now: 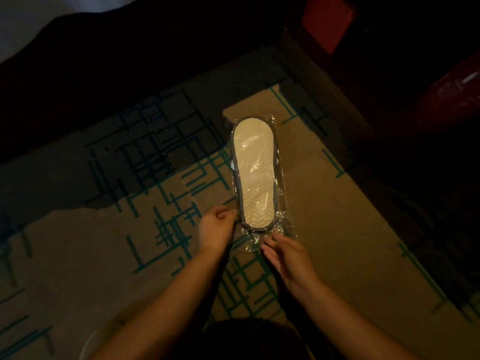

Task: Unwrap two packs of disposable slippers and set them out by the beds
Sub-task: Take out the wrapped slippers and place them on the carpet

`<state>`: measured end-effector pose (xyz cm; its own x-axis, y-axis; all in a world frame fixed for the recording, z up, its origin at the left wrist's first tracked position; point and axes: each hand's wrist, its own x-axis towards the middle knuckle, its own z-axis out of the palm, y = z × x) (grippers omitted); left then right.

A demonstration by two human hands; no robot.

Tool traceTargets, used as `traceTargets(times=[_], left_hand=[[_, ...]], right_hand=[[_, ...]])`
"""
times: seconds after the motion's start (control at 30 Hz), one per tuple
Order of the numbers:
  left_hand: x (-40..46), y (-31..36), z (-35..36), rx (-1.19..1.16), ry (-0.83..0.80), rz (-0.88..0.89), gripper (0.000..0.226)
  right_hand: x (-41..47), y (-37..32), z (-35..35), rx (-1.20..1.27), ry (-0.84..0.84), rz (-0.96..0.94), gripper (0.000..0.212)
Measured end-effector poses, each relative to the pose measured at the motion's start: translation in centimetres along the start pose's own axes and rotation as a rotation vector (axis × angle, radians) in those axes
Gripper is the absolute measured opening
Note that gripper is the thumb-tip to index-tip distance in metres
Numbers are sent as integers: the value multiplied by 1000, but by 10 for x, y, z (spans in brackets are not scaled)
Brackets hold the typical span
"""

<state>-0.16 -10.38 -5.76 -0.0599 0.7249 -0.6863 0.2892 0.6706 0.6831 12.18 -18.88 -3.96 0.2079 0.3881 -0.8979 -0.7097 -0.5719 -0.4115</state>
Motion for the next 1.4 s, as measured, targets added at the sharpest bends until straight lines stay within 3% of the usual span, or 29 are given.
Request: traceTargets(times=[0.13,0.27,0.43,0.5,0.57,0.63,0.9,1.0,1.23,1.3,1.4], left_hand=[[7,11,13,121,-53,-48,25],[7,11,29,100,-86,-92,11],[2,18,31,-119,-222,-119,13],[-1,19,27,-283,-261,-197,5],[0,19,22,-481,-283,-266,19],[3,20,18,-565,-254,-273,29],[21,30,-6,-796,-118,-298,26],[36,41,-25,-744,-64,-269,4],[41,32,-40,-584,2,-261,10],[42,28,-42,-591,11,-259,10],[41,27,-43,-510,-32,-236,9]], right_hand=[[7,-7,5,147,-14,82,36],[13,-20,14,146,1,70,18],[11,-35,21,171,24,-9,6],[8,-38,25,134,19,-54,16],[7,-35,26,53,-12,-100,10],[7,-32,27,-36,-40,-125,11],[-1,-30,13,-172,-78,-162,22],[-2,-23,0,-148,-100,-159,17],[7,-20,-16,6,-114,-65,18],[7,-21,-16,-132,-131,-78,18],[5,-29,-17,-443,-78,-253,13]])
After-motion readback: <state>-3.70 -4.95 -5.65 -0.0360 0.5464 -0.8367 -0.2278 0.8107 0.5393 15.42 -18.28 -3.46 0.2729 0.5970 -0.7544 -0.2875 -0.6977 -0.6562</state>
